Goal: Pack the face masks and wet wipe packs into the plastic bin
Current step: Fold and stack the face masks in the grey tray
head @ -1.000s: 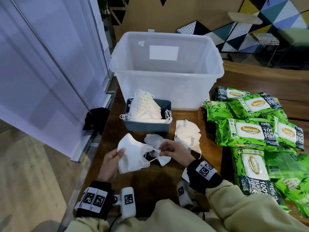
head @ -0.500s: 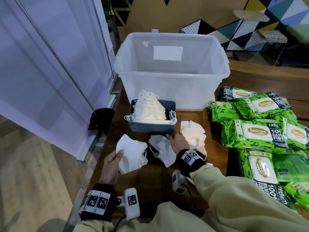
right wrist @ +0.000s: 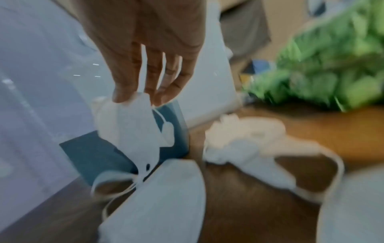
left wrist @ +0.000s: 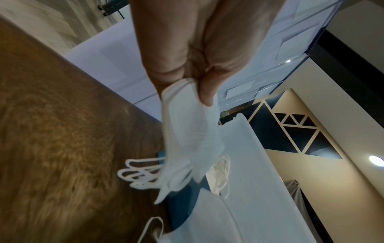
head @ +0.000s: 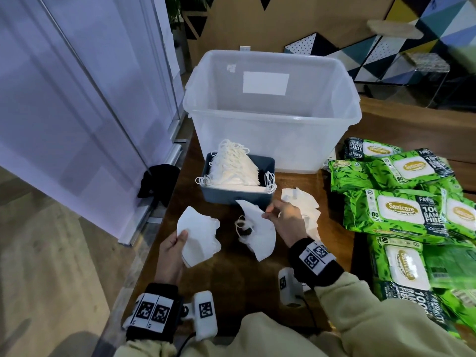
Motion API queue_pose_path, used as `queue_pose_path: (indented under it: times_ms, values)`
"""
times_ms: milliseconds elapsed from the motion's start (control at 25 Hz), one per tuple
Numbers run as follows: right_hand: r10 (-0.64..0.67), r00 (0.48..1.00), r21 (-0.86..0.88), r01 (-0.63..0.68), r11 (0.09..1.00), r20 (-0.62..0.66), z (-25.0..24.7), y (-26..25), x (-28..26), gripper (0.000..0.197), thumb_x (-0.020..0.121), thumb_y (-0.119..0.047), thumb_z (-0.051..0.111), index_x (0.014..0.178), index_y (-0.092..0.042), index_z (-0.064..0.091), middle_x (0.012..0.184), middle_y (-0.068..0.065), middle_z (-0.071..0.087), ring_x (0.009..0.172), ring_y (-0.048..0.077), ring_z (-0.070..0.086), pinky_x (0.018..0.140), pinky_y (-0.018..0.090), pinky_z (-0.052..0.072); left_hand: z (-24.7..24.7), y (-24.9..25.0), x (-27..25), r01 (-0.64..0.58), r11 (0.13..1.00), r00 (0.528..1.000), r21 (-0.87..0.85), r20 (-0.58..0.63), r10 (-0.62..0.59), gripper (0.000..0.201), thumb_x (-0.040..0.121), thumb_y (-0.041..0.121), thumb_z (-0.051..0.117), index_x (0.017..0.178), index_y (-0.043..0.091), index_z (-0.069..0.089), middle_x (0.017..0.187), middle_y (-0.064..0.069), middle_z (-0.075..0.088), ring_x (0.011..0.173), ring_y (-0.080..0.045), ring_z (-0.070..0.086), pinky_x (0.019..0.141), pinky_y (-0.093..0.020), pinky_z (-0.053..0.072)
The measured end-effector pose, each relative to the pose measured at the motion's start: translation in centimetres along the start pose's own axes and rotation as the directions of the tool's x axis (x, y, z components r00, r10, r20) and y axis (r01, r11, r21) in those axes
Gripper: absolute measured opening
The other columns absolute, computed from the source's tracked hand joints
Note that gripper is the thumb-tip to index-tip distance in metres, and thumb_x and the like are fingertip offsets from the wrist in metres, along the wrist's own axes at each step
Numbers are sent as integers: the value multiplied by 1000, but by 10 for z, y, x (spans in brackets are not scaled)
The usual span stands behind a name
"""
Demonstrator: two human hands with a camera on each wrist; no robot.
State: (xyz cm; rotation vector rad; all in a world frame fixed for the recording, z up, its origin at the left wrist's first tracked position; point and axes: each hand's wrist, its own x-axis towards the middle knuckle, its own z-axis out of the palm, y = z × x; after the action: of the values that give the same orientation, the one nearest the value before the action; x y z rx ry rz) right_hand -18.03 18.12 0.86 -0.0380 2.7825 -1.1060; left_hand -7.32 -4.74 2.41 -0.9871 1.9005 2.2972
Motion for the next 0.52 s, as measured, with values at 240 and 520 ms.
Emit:
queue_pose_path:
  times_ms: [240, 520]
  values:
    - [-112, 992, 114, 118, 986, -59, -19, -3, -11, 8, 80, -15, 71, 82, -7, 70, 114, 3, 62, 109, 16, 53, 86, 16, 34, 25, 3, -3, 2, 999, 999, -34, 43, 0, 23, 99, 14, 42, 87, 11, 63, 82, -6, 68, 73, -18, 63, 68, -30, 50]
    - [-423, 852, -46, 431, 901, -309, 6, -22, -31, 9, 83, -16, 60, 81, -7, 61, 100, 8, 61, 94, 17, 54, 78, 13, 39, 45, -2, -3, 54, 998, 997, -8, 58, -54, 28, 99, 12, 42, 80, 9, 62, 84, -12, 64, 79, -26, 58, 80, -36, 46]
